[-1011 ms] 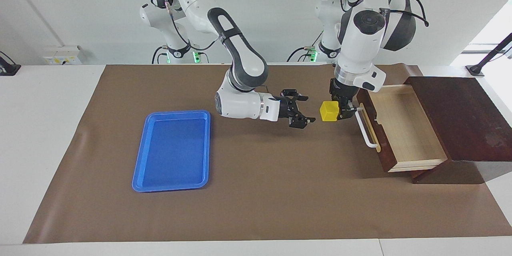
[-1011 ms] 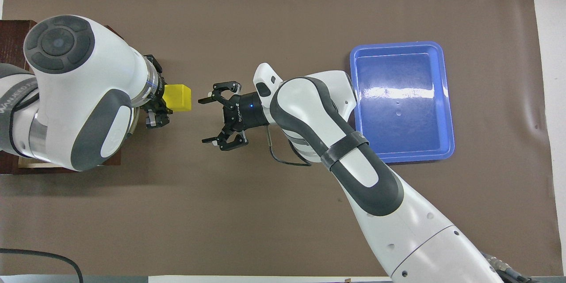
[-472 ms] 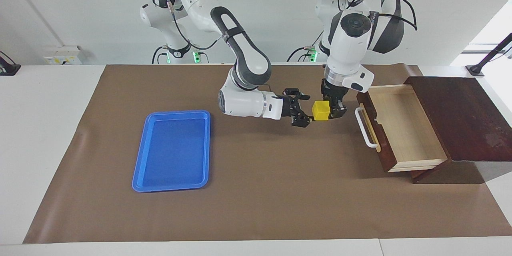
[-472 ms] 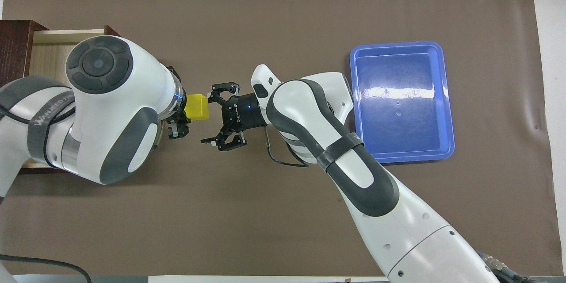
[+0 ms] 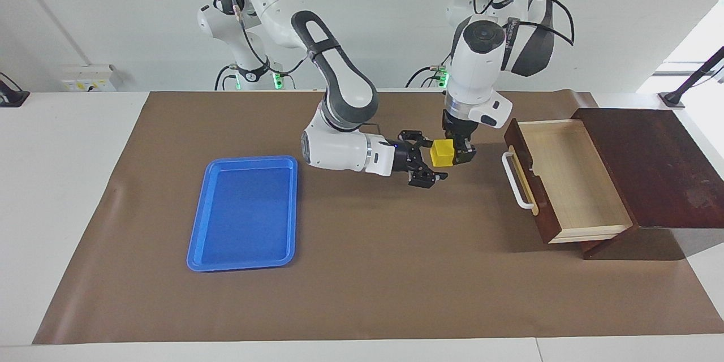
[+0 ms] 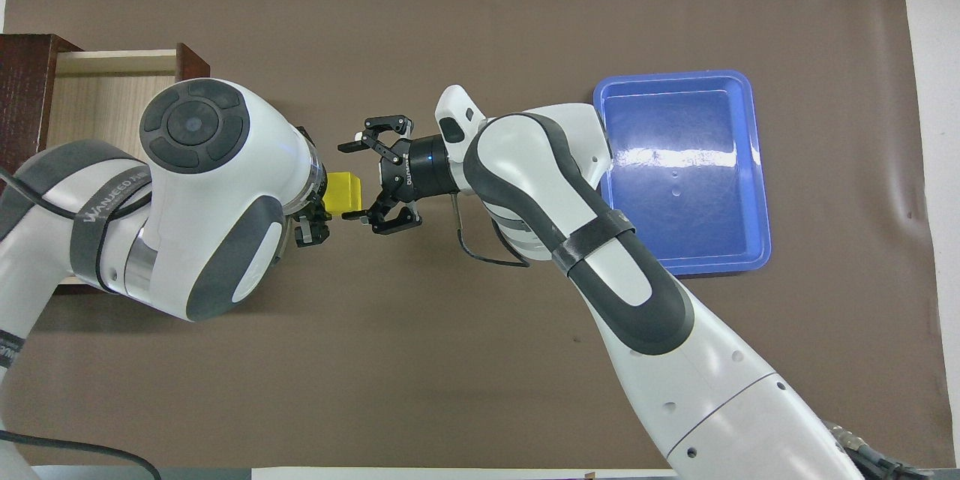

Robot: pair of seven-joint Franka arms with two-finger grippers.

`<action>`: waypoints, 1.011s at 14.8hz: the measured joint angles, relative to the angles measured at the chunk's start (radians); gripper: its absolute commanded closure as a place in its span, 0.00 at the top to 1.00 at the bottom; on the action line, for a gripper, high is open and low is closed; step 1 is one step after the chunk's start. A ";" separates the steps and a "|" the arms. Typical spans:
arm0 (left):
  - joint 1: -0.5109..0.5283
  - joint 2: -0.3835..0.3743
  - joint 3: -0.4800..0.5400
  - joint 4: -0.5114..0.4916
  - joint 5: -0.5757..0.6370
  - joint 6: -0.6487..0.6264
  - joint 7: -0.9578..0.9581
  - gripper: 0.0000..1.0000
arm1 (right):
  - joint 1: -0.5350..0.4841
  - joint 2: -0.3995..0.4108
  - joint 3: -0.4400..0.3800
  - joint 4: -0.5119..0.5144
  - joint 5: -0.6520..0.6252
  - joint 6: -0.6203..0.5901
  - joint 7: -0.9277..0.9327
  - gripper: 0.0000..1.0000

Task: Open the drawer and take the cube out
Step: 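Close the right gripper on the yellow cube held by the left gripper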

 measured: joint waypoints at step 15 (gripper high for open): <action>0.000 0.000 0.010 -0.002 0.002 0.017 -0.010 0.00 | 0.008 0.002 0.008 0.003 0.000 -0.008 0.000 0.00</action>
